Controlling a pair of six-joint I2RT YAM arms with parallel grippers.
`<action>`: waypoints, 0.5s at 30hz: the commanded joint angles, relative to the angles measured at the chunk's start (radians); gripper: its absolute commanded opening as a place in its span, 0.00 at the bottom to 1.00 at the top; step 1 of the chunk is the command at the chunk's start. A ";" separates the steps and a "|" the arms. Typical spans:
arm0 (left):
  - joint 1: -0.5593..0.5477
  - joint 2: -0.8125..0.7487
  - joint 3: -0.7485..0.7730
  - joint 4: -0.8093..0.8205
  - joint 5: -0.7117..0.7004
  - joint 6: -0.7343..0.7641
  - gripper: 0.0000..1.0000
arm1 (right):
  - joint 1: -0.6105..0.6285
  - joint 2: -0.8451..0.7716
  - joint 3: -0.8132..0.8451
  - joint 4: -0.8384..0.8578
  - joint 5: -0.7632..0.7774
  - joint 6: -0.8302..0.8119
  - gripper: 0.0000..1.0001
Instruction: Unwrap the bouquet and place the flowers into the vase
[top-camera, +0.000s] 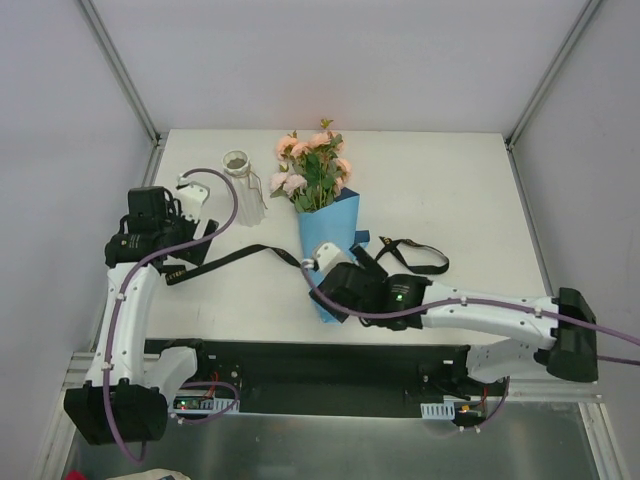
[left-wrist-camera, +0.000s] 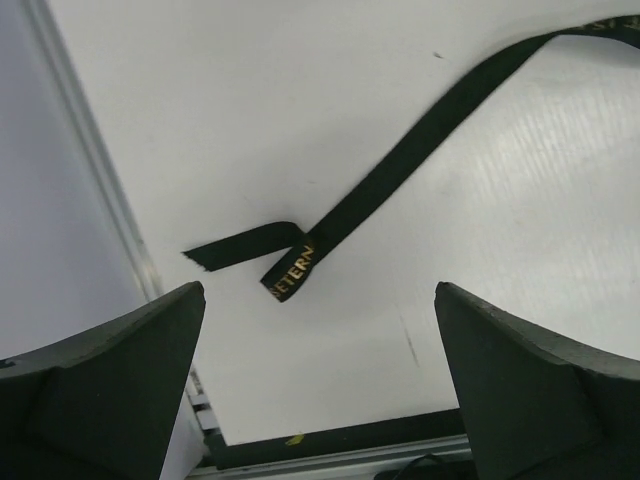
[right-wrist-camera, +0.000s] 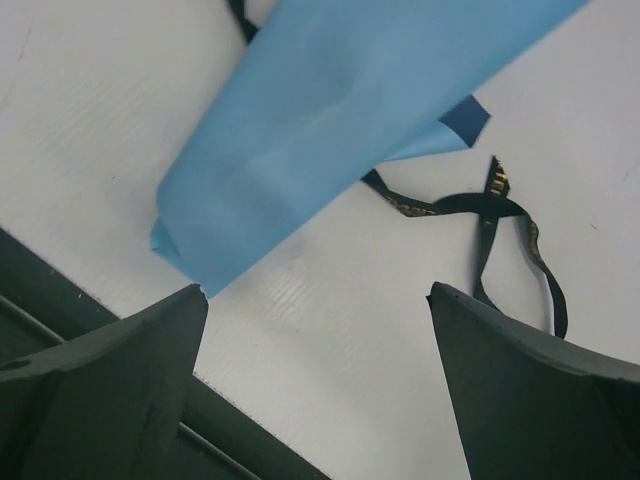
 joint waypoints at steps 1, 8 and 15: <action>0.008 0.045 -0.049 -0.042 0.187 -0.030 0.99 | 0.084 0.142 0.081 -0.003 -0.076 -0.113 0.96; 0.009 0.039 -0.066 -0.042 0.217 -0.033 0.99 | 0.148 0.330 0.119 0.031 -0.056 -0.138 0.96; 0.008 0.029 -0.077 -0.041 0.207 -0.026 0.99 | 0.148 0.431 0.103 0.114 0.029 -0.138 0.96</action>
